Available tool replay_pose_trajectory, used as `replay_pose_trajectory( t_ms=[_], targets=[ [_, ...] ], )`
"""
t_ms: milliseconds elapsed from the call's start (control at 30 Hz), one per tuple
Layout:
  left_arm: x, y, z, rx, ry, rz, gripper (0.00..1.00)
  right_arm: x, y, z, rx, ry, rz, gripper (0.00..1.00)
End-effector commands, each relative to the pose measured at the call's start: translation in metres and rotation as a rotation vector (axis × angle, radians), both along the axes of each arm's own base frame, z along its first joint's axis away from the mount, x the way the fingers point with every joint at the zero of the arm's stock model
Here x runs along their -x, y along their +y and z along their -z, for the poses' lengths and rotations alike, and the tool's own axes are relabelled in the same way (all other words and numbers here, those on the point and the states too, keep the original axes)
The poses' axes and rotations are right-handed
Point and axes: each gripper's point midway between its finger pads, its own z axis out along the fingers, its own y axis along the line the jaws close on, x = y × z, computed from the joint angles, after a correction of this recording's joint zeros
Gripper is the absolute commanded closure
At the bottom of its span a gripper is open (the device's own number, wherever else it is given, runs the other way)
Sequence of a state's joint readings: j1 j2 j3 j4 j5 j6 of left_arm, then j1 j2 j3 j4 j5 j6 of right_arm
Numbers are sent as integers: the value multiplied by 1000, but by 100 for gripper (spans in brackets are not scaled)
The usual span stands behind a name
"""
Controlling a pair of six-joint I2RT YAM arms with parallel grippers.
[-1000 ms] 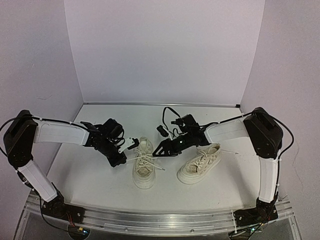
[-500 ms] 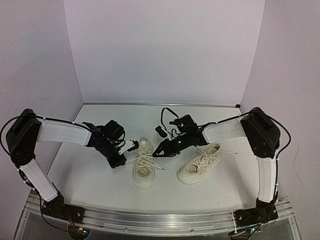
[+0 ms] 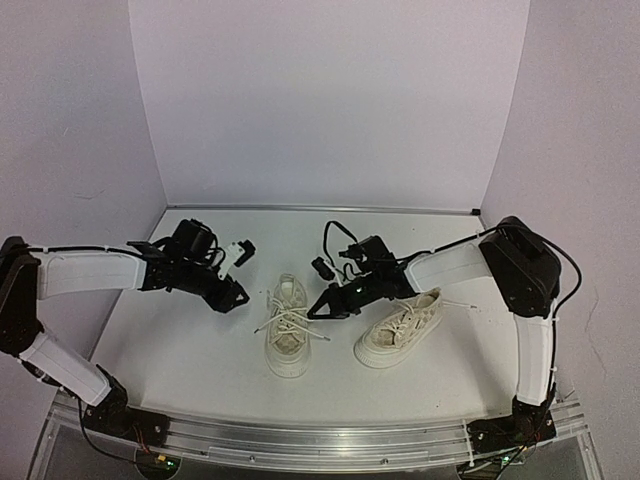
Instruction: Tie the shoes
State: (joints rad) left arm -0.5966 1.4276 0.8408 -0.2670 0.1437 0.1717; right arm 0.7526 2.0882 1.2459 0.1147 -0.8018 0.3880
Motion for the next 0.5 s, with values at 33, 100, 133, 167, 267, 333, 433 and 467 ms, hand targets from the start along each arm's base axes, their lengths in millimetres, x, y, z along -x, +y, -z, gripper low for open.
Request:
replay_pose_trajectory(
  t_ms=[33,100,133,167,267,333,433,467],
  targets=[
    [-35,3,-43,254,-57,-120,44,-11,1,-32,-78,-71,110,100],
    [-40,3,-41,285,-29,-133,43,-15,-1,-36,-95,-80,144,100],
    [-43,2,-39,301,-14,-144,43,-16,-2,-37,-103,-81,159,100],
    [-46,1,-38,315,-7,-149,43,-16,-3,-38,-111,-80,173,100],
    [-45,-9,-34,355,35,-110,43,-16,-3,-36,-118,-69,187,100],
    [-47,-17,-33,378,44,-80,43,-16,-3,-33,-116,-62,185,100],
    [-48,-25,-26,399,67,-45,45,-16,-2,-31,-114,-54,184,100],
    [-48,-28,-23,402,75,-33,45,-16,-2,-30,-112,-53,184,100]
  ],
)
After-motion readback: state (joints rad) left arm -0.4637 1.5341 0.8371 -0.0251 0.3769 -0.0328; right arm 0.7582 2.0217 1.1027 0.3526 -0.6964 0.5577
